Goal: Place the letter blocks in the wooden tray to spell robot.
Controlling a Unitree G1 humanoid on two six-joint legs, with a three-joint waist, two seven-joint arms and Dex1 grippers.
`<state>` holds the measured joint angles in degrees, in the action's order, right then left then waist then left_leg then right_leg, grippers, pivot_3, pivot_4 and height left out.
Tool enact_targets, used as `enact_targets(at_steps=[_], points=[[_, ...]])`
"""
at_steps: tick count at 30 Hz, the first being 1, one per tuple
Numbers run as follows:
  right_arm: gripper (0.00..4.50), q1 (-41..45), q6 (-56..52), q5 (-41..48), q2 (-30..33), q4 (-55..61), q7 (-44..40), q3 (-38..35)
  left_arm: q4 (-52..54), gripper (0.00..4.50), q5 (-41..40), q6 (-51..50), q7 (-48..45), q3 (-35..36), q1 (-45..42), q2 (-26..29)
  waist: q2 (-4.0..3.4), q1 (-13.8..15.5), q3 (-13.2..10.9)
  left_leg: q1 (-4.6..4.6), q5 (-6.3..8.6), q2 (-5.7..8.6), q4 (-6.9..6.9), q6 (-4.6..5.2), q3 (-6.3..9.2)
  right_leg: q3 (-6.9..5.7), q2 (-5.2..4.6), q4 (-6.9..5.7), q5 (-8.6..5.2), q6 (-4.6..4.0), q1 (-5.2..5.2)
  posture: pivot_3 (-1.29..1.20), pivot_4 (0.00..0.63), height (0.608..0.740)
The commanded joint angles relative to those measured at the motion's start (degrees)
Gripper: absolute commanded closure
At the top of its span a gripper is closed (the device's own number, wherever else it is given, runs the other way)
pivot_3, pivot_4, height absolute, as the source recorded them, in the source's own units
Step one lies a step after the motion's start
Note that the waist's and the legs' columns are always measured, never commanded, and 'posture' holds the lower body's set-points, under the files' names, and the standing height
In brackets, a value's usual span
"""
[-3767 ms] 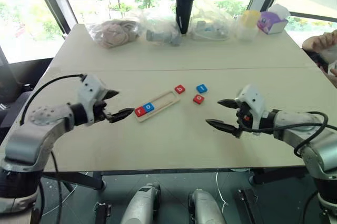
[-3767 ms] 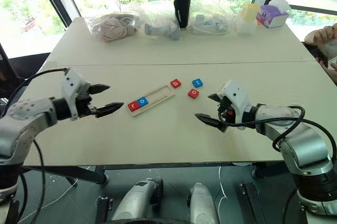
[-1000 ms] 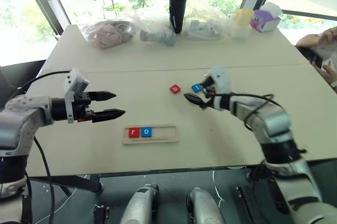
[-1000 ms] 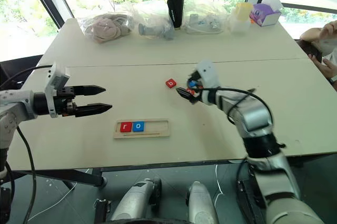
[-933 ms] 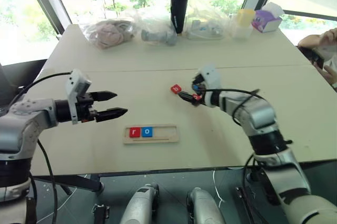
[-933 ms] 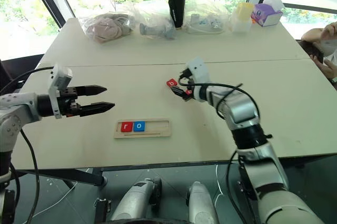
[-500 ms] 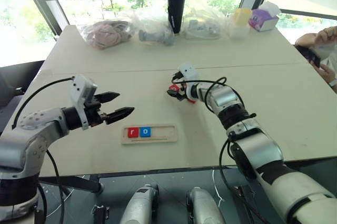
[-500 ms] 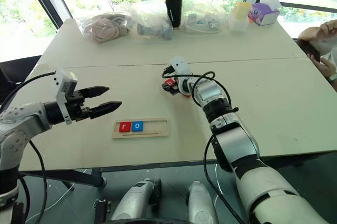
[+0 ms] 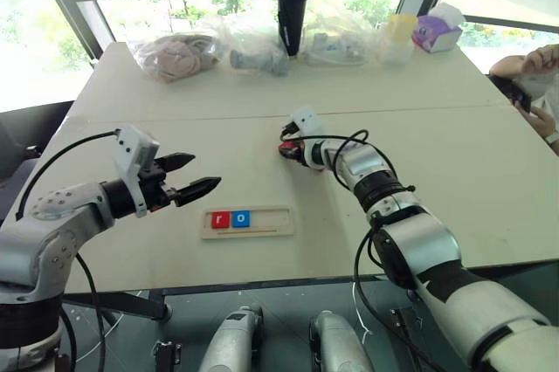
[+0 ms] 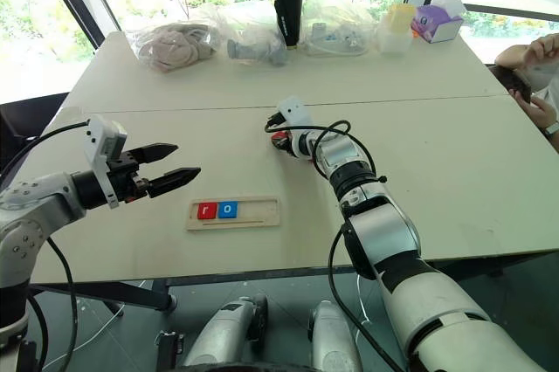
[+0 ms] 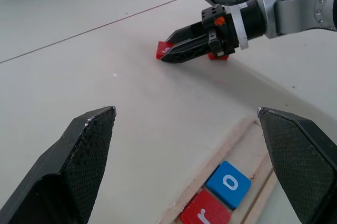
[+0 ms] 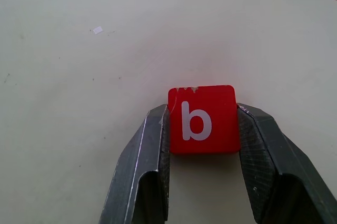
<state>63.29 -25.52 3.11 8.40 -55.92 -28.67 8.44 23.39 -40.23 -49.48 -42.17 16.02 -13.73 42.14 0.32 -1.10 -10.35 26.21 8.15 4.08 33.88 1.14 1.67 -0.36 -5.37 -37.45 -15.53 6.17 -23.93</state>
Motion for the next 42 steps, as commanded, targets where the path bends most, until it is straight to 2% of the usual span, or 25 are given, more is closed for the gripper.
enact_targets(at_steps=[1,3,7,10,12,14,16,20,27,33,35,39,42], points=[[3.33,-4.1,-6.6,2.1,5.7,20.6,-2.7,-2.9,2.7,0.0,-0.4,1.3,0.0,-2.9,-2.7,-0.4,0.0,0.5,0.0,0.02,0.0,0.01,0.0,0.0,0.0,0.01,-0.02,0.0,0.0,0.0,-0.04,0.0,0.15,0.74],[3.33,-11.3,-14.5,4.8,10.7,40.6,-4.2,-5.3,3.9,0.0,0.5,1.6,-0.3,-5.9,-3.8,-0.5,-0.01,1.4,0.0,0.15,0.0,0.05,0.04,0.0,0.03,0.01,-0.13,0.0,0.0,0.0,-0.12,0.0,0.15,0.74],[3.33,-22.9,-30.8,9.3,17.3,64.5,-3.1,-11.5,4.0,0.0,5.3,4.6,-0.9,-13.3,-5.1,-0.4,-0.01,1.7,0.0,0.28,0.03,0.07,-0.01,0.05,-0.06,0.06,-0.19,0.05,0.01,0.01,-0.14,0.0,0.15,0.74],[3.33,-28.6,-41.6,10.8,19.0,75.7,0.1,-15.3,3.4,0.0,6.1,5.9,-2.0,-16.3,-6.4,-1.3,-0.02,1.6,0.0,0.24,0.03,-0.04,-0.06,0.05,-0.07,0.06,-0.18,0.03,-0.12,-0.22,-0.03,0.0,0.15,0.74],[3.33,-31.7,-49.7,10.7,17.6,83.1,3.7,-17.6,2.5,0.0,7.0,7.1,-3.7,-18.3,-7.4,-1.6,-0.03,1.3,0.0,0.24,0.02,-0.04,-0.04,0.05,-0.08,0.14,-0.16,0.02,-0.15,-0.29,-0.08,0.0,0.15,0.74],[3.33,-34.4,-61.2,7.6,12.3,91.4,9.5,-19.8,0.4,0.0,8.4,8.4,-4.9,-20.6,-9.0,-2.3,-0.05,1.1,0.0,0.25,0.02,-0.07,-0.02,0.06,-0.08,0.16,-0.15,0.01,-0.16,-0.39,-0.11,0.0,0.15,0.74],[3.33,-36.7,-66.5,5.4,7.5,96.4,14.5,-20.7,-1.4,0.0,9.3,9.4,-5.5,-21.6,-10.1,-3.0,-0.07,1.0,0.0,0.24,0.01,-0.08,-0.02,0.06,-0.06,0.16,-0.13,0.01,-0.16,-0.4,-0.12,0.0,0.15,0.74],[3.33,-43.5,-67.0,3.8,-1.5,102.2,21.4,-19.4,-3.9,0.0,10.3,10.7,-6.9,-22.4,-11.5,-3.8,-0.08,1.1,0.1,0.29,0.01,-0.04,-0.02,0.06,-0.06,0.15,-0.15,0.07,-0.16,-0.39,-0.13,0.0,0.15,0.74],[3.33,-46.2,-67.0,3.7,-8.1,103.3,26.7,-18.5,-5.8,0.0,12.2,12.2,-8.5,-22.8,-11.8,-4.2,-0.09,0.8,0.1,0.23,0.01,-0.01,0.01,0.06,-0.06,0.14,-0.17,0.1,-0.14,-0.37,-0.28,0.0,0.15,0.74],[0.18,-47.9,-67.0,5.8,-10.6,103.3,27.3,-18.6,-5.8,0.0,12.7,12.4,-8.3,-22.2,-11.0,-4.2,-0.09,0.4,0.1,0.24,0.01,-0.01,-0.02,0.06,-0.06,0.14,-0.16,0.1,-0.13,-0.36,-0.3,0.0,0.15,0.74],[0.04,-46.8,-67.0,9.1,-6.8,103.3,23.9,-19.8,-5.5,0.0,12.7,12.4,-8.4,-21.8,-10.6,-4.0,-0.09,0.4,0.1,0.24,0.01,-0.01,-0.01,0.06,-0.06,0.14,-0.16,0.1,-0.13,-0.36,-0.29,0.0,0.15,0.74],[0.04,-41.0,-63.3,16.5,12.4,101.0,9.8,-23.7,-5.4,0.0,12.3,12.2,-9.2,-20.9,-10.5,-2.9,-0.12,0.5,0.0,0.25,0.01,0.01,0.12,0.09,-0.07,0.1,-0.19,0.15,-0.13,-0.36,-0.21,0.0,0.15,0.74],[0.04,-45.7,-43.3,21.2,27.2,98.1,-9.3,-24.3,-5.3,0.0,11.6,11.9,-11.3,-20.6,-10.5,-1.2,-0.09,0.6,0.0,0.23,0.04,-0.02,0.1,0.13,-0.02,0.0,-0.19,0.35,-0.14,-0.36,0.16,0.0,0.15,0.74]])
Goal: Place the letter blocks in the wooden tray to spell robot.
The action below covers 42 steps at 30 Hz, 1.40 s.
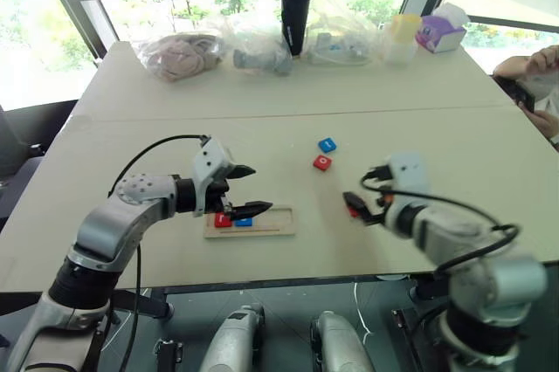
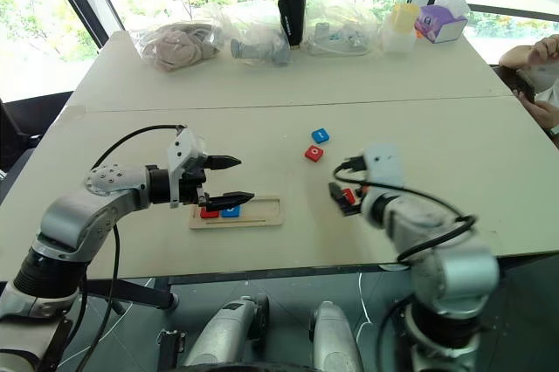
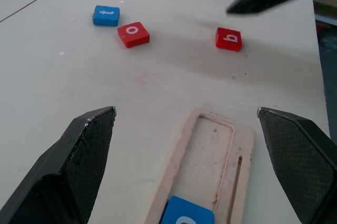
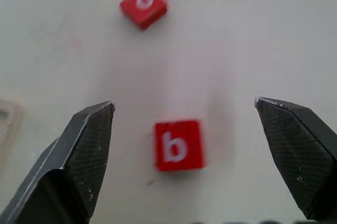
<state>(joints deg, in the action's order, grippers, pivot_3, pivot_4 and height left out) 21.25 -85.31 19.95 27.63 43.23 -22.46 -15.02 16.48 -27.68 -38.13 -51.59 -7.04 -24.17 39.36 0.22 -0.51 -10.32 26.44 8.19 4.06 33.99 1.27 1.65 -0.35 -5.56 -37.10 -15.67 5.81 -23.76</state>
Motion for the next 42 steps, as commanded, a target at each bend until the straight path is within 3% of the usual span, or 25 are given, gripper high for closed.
enact_targets(at_steps=[1,4,6,12,25,29,33,38,42], points=[[0.04,-6.7,22.7,4.6,12.6,-3.5,-21.7,-0.2,1.7,0.0,-1.4,0.4,-2.8,2.6,-0.2,2.3,0.02,0.0,0.0,-0.03,0.04,-0.03,-0.04,0.06,0.04,-0.08,0.01,0.13,-0.02,0.01,0.12,0.0,0.15,0.74],[0.04,-11.2,38.3,2.7,19.7,-14.4,-32.4,2.0,1.7,0.0,-1.7,0.5,-5.4,2.6,-0.7,4.0,0.04,-0.2,0.0,-0.08,0.07,-0.04,-0.04,0.31,0.04,-0.12,0.0,0.22,-0.08,0.11,0.26,0.0,0.15,0.74],[0.04,-9.9,50.7,-1.1,22.6,-26.1,-39.3,7.3,1.9,0.0,-1.7,0.5,-7.6,2.6,-1.4,5.8,0.05,-0.5,0.0,-0.08,0.09,-0.03,0.06,0.37,-0.02,-0.06,-0.01,0.24,-0.07,0.12,0.29,0.0,0.15,0.74],[0.04,0.6,68.6,-6.5,23.2,-47.0,-51.2,18.2,4.4,0.0,-3.4,-1.8,-8.5,3.7,-1.0,7.8,0.03,-0.4,0.0,-0.16,0.16,-0.05,0.27,0.27,-0.05,-0.01,-0.05,0.21,-0.06,0.1,0.39,0.0,0.15,0.74],[0.04,13.0,84.0,-13.6,17.7,-69.5,-59.3,27.1,10.6,0.0,-6.0,-5.9,-4.7,8.2,4.9,9.6,0.04,-0.1,0.0,-0.14,0.17,-0.03,0.23,0.25,-0.03,-0.02,-0.04,0.11,-0.04,0.12,0.31,0.0,0.15,0.74],[1.29,15.5,85.8,-14.5,16.9,-73.4,-60.5,27.6,11.5,0.0,-6.7,-6.4,-4.6,10.9,7.7,11.8,0.03,-0.2,0.0,-0.19,0.18,-0.03,0.22,0.24,-0.03,-0.02,-0.04,0.08,-0.04,0.12,0.32,0.0,0.15,0.74],[3.4,15.6,84.8,-13.9,16.8,-72.5,-61.3,27.1,11.7,0.0,-7.1,-5.6,-7.1,13.1,10.8,15.5,0.02,-0.2,0.0,-0.18,0.18,-0.03,0.17,0.23,-0.03,0.0,-0.04,0.07,-0.05,0.11,0.28,0.0,0.15,0.74],[3.41,15.3,82.9,-13.1,16.3,-71.2,-60.4,26.0,11.6,0.0,-7.6,-4.1,-10.5,13.1,11.5,18.2,0.01,-0.1,-0.1,-0.19,0.19,-0.03,0.17,0.22,-0.03,0.0,-0.06,0.07,-0.05,0.1,0.29,0.0,0.15,0.74],[3.41,16.0,72.3,-9.0,14.5,-61.9,-57.3,23.9,9.1,0.0,-6.1,-2.6,-11.3,12.6,10.4,18.8,-0.03,-0.2,-0.1,-0.16,0.19,-0.03,0.15,0.21,-0.03,0.03,-0.06,0.03,-0.05,0.1,0.21,0.0,0.15,0.74]])
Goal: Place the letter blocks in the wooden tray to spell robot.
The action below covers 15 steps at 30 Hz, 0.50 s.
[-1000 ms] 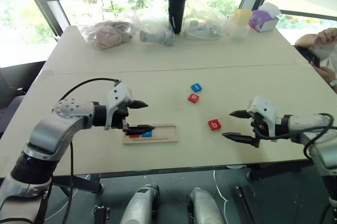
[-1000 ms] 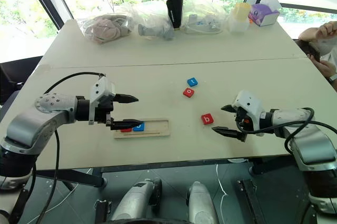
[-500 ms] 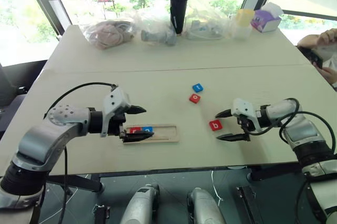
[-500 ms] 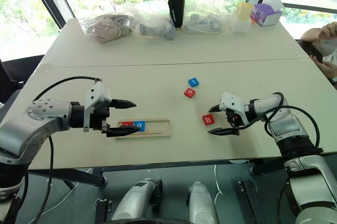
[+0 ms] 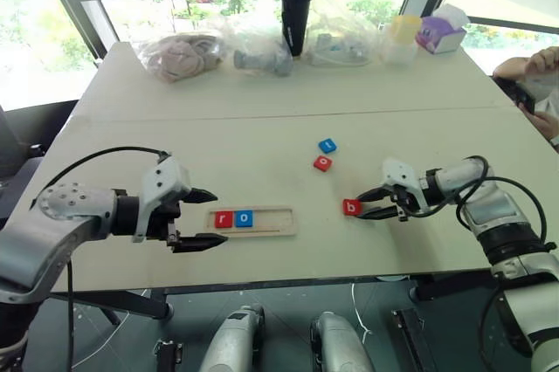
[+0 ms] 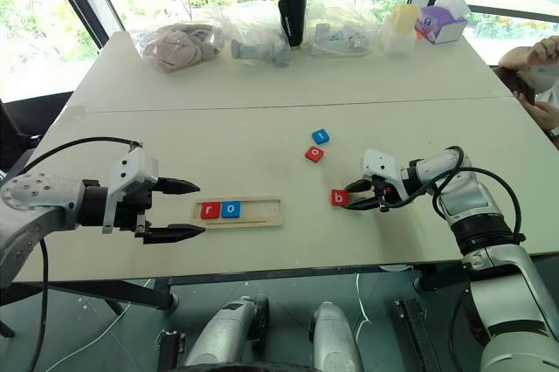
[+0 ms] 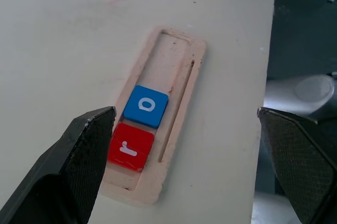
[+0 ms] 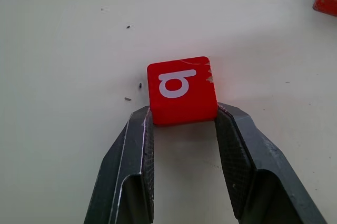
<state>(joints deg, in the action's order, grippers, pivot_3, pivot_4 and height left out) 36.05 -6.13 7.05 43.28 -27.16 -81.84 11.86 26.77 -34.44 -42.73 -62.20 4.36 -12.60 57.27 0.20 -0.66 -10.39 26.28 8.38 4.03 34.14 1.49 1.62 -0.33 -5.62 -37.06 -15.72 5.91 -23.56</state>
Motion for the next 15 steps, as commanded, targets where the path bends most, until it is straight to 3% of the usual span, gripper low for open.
enact_targets(at_steps=[1,8,15], points=[[3.41,1.0,-10.1,4.8,-1.8,12.9,3.5,-3.1,-2.0,0.0,1.4,2.5,-0.7,1.3,-1.1,1.2,-0.02,-0.1,0.0,0.01,0.0,0.0,-0.01,0.0,0.0,0.01,0.0,-0.03,0.0,0.0,-0.05,0.0,0.15,0.74],[3.41,2.5,-26.2,3.9,-10.6,31.5,14.9,2.8,-2.8,0.0,1.3,2.7,-0.8,3.3,1.2,2.6,-0.03,-0.1,0.0,0.07,0.0,-0.01,-0.19,-0.02,0.0,0.06,0.01,-0.06,-0.01,-0.01,-0.3,0.0,0.15,0.74],[3.41,6.9,-33.2,-3.1,-15.2,29.7,21.6,12.2,0.8,0.0,3.4,3.6,0.0,2.1,4.7,4.3,-0.02,0.1,0.0,0.16,-0.01,0.07,-0.17,-0.03,-0.04,0.07,-0.06,-0.04,0.02,-0.04,-0.53,0.0,0.15,0.74]])
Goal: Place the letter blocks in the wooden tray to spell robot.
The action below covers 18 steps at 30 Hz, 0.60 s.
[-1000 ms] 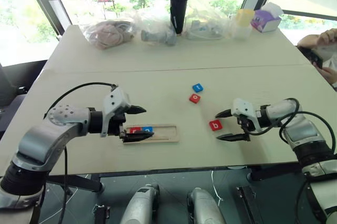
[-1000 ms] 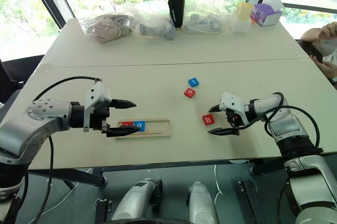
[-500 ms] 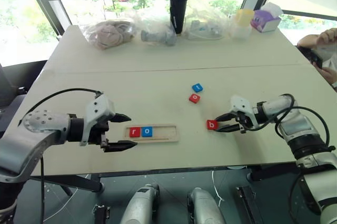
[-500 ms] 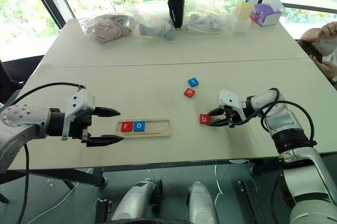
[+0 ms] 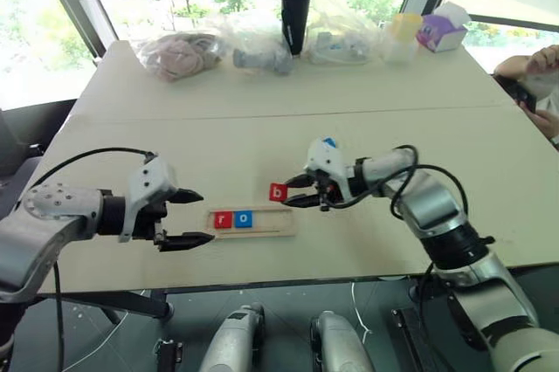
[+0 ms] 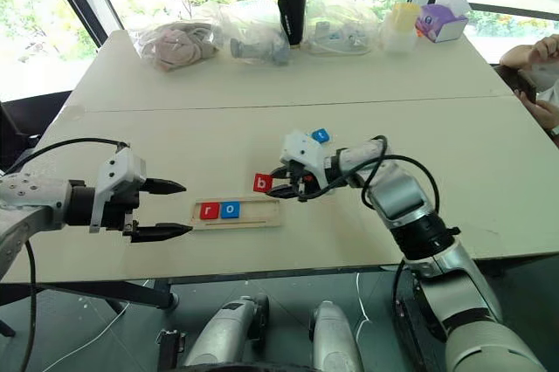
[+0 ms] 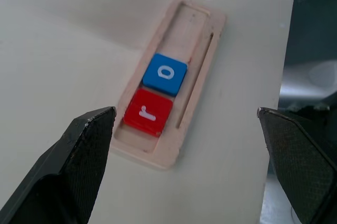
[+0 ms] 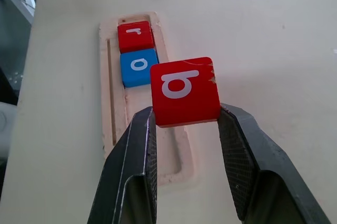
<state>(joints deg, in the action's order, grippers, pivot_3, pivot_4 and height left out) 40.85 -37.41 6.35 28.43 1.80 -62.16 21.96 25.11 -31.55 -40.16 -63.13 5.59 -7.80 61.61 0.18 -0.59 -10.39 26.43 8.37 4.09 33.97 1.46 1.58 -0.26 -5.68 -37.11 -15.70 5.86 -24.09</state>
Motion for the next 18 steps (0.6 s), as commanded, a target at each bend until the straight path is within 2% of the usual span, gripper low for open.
enact_targets(at_steps=[1,8,18], points=[[3.41,2.4,-2.6,-2.4,-0.5,1.2,1.9,2.6,2.9,0.0,-0.1,0.5,1.5,1.2,-0.2,-0.6,0.0,0.0,0.0,0.0,0.0,0.01,0.0,0.0,0.0,0.0,-0.01,-0.01,0.0,0.0,-0.01,0.0,0.15,0.74],[3.41,2.4,-10.3,1.0,-1.7,5.2,1.1,4.0,5.3,0.0,-1.0,-0.9,3.6,1.9,1.5,-1.4,0.0,-0.2,0.0,0.01,-0.01,-0.02,-0.06,-0.02,-0.01,0.0,0.04,-0.08,0.01,0.02,-0.11,0.0,0.15,0.74],[3.41,1.5,-8.0,-0.2,-1.2,6.9,1.2,9.5,6.9,0.0,-2.4,-1.9,5.9,2.7,3.1,-2.8,0.0,-0.2,0.0,0.01,-0.02,-0.02,-0.04,-0.02,-0.01,0.0,0.04,-0.09,0.01,0.02,-0.1,0.0,0.15,0.74]])
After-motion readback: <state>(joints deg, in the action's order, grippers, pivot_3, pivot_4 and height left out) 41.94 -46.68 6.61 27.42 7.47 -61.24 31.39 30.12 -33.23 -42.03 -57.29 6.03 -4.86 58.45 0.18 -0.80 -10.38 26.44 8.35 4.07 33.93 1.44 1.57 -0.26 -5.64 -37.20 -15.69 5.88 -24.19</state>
